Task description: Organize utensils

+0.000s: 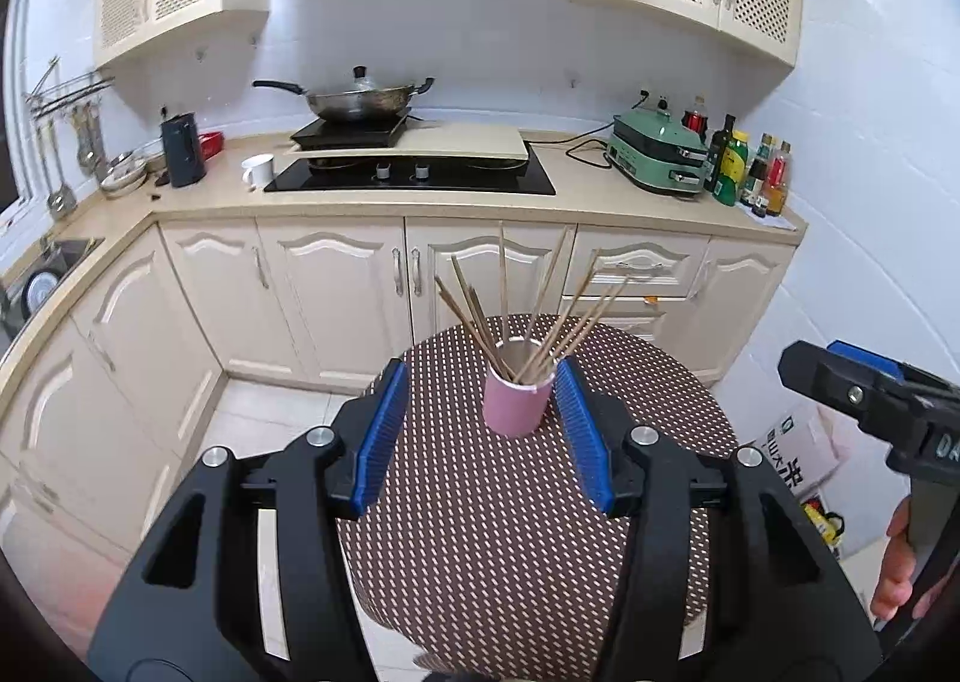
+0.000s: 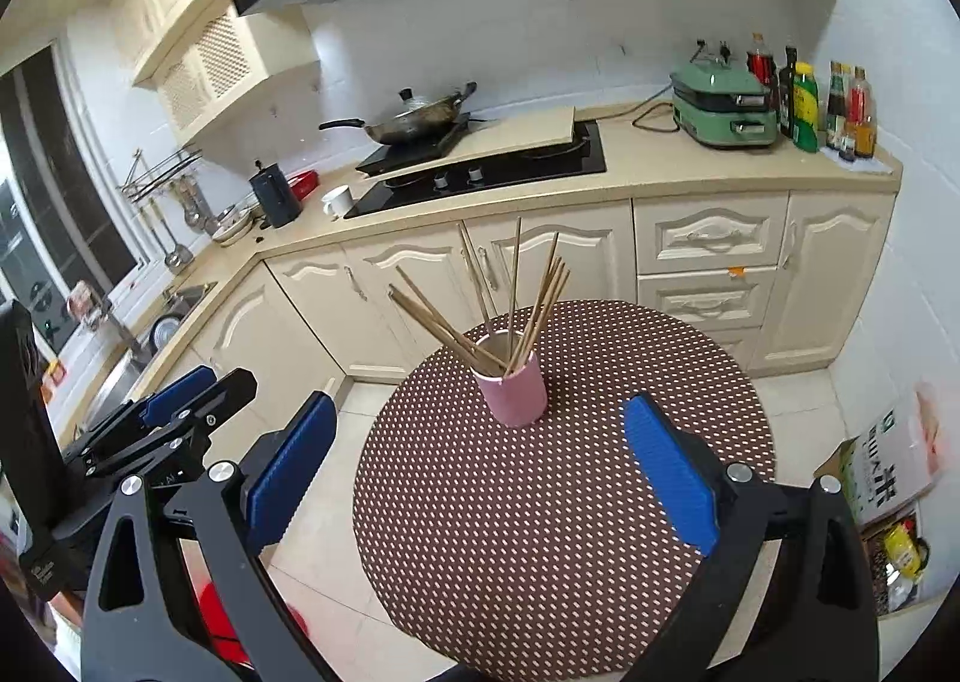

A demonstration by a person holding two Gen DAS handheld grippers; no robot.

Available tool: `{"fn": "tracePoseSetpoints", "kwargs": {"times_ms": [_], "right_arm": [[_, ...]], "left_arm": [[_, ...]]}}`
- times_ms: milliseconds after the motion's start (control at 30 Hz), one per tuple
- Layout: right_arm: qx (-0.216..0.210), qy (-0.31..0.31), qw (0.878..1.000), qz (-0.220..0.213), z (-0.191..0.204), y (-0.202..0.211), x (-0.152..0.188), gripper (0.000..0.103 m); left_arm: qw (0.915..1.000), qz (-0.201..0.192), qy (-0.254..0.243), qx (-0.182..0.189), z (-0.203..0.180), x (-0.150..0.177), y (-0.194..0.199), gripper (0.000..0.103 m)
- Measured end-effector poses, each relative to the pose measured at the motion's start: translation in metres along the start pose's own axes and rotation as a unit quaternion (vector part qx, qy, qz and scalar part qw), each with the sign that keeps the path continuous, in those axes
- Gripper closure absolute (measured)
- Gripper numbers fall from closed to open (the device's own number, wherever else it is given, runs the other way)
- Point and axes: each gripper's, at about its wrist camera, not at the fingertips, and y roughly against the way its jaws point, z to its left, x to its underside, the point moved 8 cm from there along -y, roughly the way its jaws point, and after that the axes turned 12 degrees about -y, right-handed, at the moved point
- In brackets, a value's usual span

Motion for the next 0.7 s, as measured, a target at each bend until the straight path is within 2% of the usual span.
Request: {"fn": "tracePoseSetpoints", "kwargs": {"times_ms": [300, 433, 700], "right_arm": [[-0.018, 0.030, 0.999, -0.007, -0.007, 0.082, 0.037, 0.010], [-0.025, 0.043, 0.999, -0.006, -0.003, 0.118, 0.047, 0.009], [-0.023, 0.050, 0.998, -0.018, 0.003, 0.165, 0.061, 0.008]], "left_arm": [[0.9989, -0.007, 0.022, -0.040, -0.045, 0.038, 0.080, 0.052], [0.9986, -0.002, 0.034, -0.041, -0.065, 0.052, 0.123, 0.050], [0.9979, -0.017, 0.027, -0.056, -0.083, 0.055, 0.186, 0.046]]}}
